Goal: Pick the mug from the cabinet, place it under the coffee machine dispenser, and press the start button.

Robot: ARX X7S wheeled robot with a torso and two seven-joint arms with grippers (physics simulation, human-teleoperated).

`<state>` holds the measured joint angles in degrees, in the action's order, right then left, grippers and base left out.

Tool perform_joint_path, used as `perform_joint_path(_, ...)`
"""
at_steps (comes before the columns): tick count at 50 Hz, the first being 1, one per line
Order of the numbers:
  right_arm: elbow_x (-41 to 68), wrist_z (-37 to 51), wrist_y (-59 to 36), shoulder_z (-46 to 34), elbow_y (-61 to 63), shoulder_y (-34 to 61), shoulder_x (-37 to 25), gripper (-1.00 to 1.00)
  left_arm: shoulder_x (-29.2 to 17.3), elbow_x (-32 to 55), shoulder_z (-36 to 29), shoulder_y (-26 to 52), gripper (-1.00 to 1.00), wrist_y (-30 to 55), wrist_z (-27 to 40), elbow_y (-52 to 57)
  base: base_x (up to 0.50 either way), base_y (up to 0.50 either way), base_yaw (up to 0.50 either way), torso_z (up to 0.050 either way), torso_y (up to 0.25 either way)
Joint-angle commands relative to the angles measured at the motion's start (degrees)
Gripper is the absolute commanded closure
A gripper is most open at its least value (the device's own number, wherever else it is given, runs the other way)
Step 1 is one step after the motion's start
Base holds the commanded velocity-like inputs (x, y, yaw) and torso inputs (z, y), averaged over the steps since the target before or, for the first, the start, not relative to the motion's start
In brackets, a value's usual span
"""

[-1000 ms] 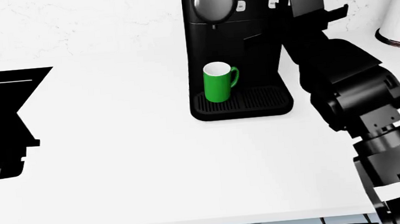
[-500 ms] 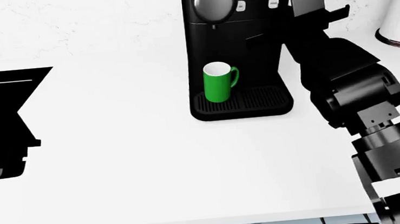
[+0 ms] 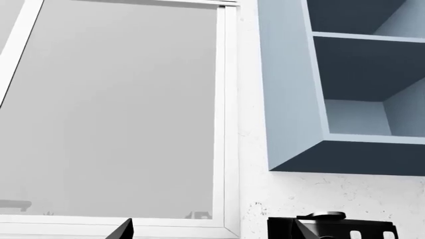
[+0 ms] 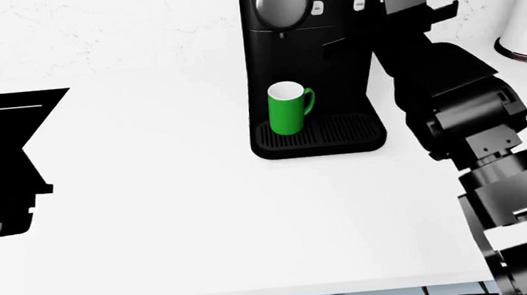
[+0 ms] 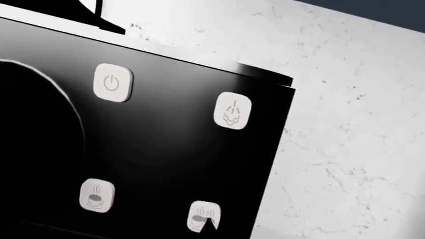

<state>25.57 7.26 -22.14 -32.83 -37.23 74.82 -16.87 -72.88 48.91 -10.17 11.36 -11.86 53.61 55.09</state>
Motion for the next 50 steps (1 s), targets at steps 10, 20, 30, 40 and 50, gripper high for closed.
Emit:
perform_joint_path(10,-0.63,-1.27,2.28,-0.30,-5.27,1.55,1.37,1.00,0.07,-0.24,0.23,-0.50,-1.00,-0.12,0.05,-0.07,0.00,0.00,0.00,0.000,0.000)
perform_joint_path(20,-1.17,-1.95,4.08,-0.51,-8.82,2.84,2.57,1.00,-0.17,-0.21,0.60,-0.90,-1.00,-0.38,0.14,-0.10,0.00,0.00,0.00,0.000,0.000)
perform_joint_path(30,-1.35,-2.53,4.87,-0.75,-10.27,3.54,3.20,1.00,-0.13,-0.23,0.69,-0.74,-1.00,-0.27,0.05,-0.03,0.00,0.00,0.00,0.000,0.000)
perform_joint_path(40,-1.79,-2.40,4.82,-1.17,-11.81,3.66,3.45,1.00,-0.62,-0.54,1.32,-1.94,-1.00,-0.85,0.40,0.14,0.00,0.00,0.00,0.000,0.000)
perform_joint_path(50,-2.66,-3.28,6.78,-1.70,-16.73,5.35,4.90,1.00,-0.85,-0.75,1.86,-2.65,-1.00,-1.35,0.49,0.06,0.00,0.00,0.00,0.000,0.000)
